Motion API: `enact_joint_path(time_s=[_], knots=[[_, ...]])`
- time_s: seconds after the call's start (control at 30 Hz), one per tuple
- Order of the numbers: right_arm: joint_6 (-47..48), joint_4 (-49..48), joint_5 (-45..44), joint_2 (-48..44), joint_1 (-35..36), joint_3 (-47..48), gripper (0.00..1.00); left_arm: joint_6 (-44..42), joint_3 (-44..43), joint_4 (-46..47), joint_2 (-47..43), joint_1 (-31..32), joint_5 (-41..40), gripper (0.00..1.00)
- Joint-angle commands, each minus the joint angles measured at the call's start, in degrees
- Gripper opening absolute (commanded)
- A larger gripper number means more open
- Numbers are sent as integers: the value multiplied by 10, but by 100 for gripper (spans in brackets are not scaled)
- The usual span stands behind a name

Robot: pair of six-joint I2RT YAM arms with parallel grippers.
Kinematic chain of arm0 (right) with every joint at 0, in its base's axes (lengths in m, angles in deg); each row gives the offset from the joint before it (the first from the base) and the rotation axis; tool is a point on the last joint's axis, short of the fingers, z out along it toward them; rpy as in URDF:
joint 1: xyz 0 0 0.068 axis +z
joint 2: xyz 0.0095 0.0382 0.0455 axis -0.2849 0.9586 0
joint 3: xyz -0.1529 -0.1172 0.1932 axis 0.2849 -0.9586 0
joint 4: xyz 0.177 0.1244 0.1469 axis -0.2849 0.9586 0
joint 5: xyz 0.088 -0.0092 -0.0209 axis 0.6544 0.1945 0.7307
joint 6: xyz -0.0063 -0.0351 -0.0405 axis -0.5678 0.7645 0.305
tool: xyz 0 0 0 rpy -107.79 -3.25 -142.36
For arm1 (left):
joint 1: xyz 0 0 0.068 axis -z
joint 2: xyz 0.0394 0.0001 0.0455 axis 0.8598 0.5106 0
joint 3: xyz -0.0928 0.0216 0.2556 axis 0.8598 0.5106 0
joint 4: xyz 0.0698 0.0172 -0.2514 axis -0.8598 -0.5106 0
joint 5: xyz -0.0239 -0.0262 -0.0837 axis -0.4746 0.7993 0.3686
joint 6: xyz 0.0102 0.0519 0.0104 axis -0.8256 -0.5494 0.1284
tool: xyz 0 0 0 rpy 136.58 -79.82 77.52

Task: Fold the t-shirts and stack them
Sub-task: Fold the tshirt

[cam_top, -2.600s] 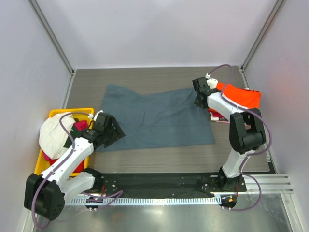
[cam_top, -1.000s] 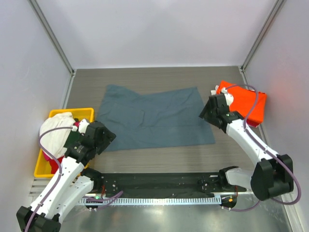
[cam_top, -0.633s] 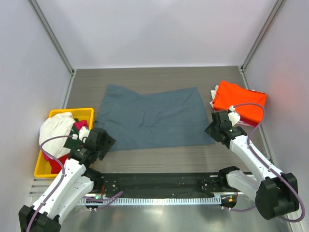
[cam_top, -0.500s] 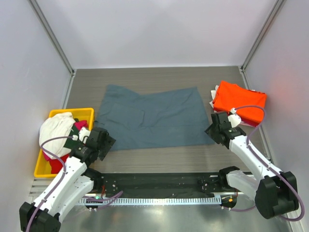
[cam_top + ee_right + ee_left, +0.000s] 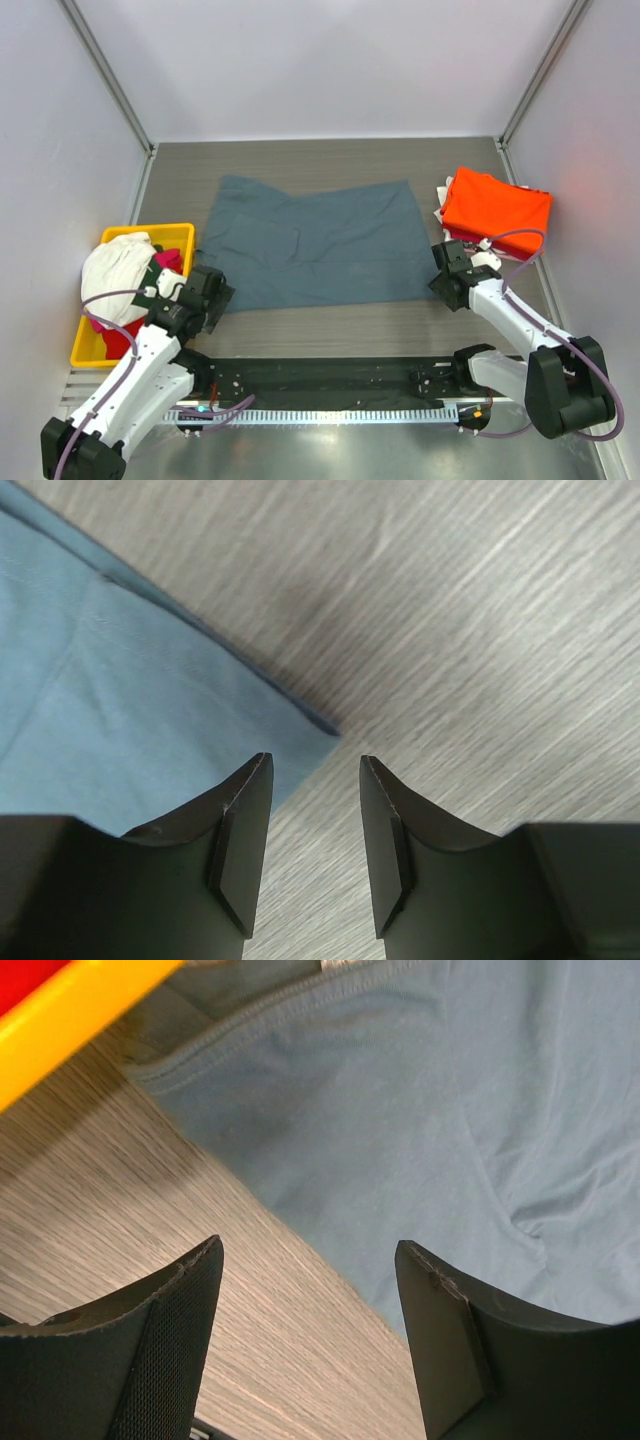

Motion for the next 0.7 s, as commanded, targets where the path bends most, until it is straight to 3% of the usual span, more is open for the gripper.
enact_joint_path(time_s=[0.0, 0.13, 0.23, 0.33, 0.4, 0.67], knots=[[-29, 4, -26, 3, 0, -9, 46, 26, 1, -20, -11, 1, -50, 70], [-39, -19, -30, 13, 0, -21, 43, 27, -1, -21, -6, 1, -59, 70], [-41, -31, -37, 20, 0, -21, 36, 26, -3, -20, 0, 1, -63, 70], [-43, -31, -47, 34, 0, -16, 18, 25, -4, -22, 4, 1, -68, 70], [-47, -29, -52, 33, -7, -17, 1, 24, -3, -21, 5, 1, -68, 70], [-54, -25, -61, -59, -50, -56, 1, 23, 5, -13, 12, 1, -67, 66]])
